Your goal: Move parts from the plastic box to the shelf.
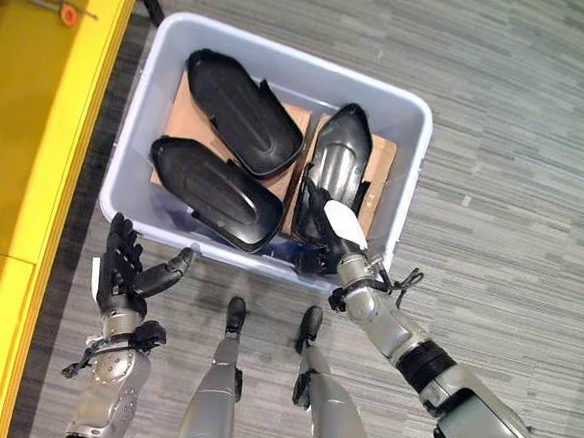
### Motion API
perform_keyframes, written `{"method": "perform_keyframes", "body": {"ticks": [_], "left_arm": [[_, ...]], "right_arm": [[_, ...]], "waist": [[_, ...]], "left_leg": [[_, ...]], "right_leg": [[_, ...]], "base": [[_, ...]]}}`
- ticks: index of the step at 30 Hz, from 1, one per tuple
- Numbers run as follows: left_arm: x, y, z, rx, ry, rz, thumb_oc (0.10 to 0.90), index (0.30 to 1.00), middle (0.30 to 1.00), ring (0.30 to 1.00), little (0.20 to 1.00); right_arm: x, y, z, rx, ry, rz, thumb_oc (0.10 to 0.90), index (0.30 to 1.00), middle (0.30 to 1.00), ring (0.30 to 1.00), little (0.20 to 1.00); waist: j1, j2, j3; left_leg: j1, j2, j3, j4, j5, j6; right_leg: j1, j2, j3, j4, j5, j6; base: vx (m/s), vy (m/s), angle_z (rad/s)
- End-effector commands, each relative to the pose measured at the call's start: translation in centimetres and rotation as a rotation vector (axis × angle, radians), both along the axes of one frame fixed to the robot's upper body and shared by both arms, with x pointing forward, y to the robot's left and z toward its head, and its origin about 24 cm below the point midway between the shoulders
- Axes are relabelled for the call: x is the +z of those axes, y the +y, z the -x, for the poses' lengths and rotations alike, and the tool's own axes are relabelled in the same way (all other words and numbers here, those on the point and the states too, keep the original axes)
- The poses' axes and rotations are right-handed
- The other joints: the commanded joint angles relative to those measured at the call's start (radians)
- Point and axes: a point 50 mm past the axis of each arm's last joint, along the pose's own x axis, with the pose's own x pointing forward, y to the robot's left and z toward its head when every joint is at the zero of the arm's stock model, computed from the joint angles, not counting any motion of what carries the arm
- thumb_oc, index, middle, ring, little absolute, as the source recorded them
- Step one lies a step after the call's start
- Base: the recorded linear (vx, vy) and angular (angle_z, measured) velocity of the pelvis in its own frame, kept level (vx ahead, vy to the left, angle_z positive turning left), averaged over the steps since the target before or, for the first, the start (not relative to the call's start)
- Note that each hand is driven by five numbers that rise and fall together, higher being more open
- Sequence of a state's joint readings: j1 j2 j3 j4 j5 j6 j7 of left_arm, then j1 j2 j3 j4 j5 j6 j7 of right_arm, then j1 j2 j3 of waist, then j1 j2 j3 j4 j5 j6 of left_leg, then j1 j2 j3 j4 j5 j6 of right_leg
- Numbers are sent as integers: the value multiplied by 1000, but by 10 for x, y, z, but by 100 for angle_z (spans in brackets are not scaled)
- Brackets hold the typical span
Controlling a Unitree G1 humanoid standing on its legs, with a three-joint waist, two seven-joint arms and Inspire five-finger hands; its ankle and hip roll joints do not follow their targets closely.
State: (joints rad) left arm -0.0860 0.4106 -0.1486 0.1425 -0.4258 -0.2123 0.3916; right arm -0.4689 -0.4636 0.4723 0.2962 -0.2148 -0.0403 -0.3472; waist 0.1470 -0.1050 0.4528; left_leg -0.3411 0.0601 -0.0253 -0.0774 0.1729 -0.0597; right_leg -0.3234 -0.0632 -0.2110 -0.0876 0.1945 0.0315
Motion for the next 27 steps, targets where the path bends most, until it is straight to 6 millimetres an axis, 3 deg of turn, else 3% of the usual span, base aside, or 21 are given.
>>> {"method": "perform_keyframes", "body": {"ticks": [1, 10, 18, 27], "left_arm": [[20, -6, -5, -57, -99, -49, 900, 1000, 1000, 1000, 1000], [4, 7, 4, -31, -21, -56, 900, 1000, 1000, 1000, 1000], [-13, 13, 12, -21, 54, -40, 900, 1000, 1000, 1000, 1000], [-24, 17, 18, -13, 93, -35, 900, 1000, 1000, 1000, 1000]], "right_arm": [[34, 9, 5, 98, -155, -122, 900, 1000, 1000, 1000, 1000], [46, 6, 25, 198, -151, -336, 900, 1000, 1000, 1000, 1000], [40, 1, 34, 232, -89, -511, 900, 1000, 1000, 1000, 1000], [25, -4, 36, 201, -31, -493, 900, 1000, 1000, 1000, 1000]], "waist": [[-35, -53, -88], [-57, -58, -149], [-74, -48, -197], [-90, -40, -229]], "left_leg": [[78, 41, 53, -10, -85, -3], [141, 42, 67, -10, -99, 0], [178, 42, 75, -10, -104, 3], [202, 45, 83, -10, -106, 4]], "right_leg": [[71, -105, 44, 10, -36, 127], [117, -101, 61, 11, -45, 128], [148, -102, 68, 13, -51, 126], [161, -100, 80, 8, -49, 126]], "base": [[31, -1, -10], [18, 2, -10], [11, -2, -5], [-6, -3, -6]]}}
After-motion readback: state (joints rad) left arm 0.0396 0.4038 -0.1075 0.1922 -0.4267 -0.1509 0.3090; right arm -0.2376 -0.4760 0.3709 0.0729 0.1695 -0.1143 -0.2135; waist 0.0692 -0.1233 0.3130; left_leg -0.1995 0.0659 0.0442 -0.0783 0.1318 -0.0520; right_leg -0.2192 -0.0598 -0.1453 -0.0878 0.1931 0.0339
